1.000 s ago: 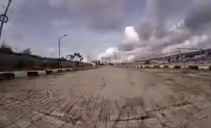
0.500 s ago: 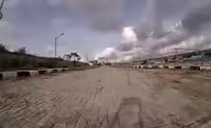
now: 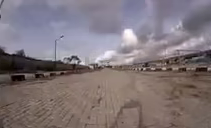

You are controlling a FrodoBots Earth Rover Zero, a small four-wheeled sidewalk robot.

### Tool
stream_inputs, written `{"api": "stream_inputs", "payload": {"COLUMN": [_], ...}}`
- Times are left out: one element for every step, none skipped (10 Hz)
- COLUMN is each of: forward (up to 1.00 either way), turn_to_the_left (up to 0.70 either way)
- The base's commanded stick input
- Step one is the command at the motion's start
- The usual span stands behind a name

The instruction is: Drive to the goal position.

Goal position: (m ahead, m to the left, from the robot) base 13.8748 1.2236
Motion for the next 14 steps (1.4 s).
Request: {"api": "stream_inputs", "payload": {"forward": [1.0,1.0,1.0,1.0,1.0,1.0,1.0,1.0,1.0,1.0,1.0,1.0,1.0,1.0], "turn_to_the_left": [0.0,0.0,0.0,0.0,0.0,0.0,0.0,0.0,0.0,0.0,0.0,0.0,0.0,0.0]}}
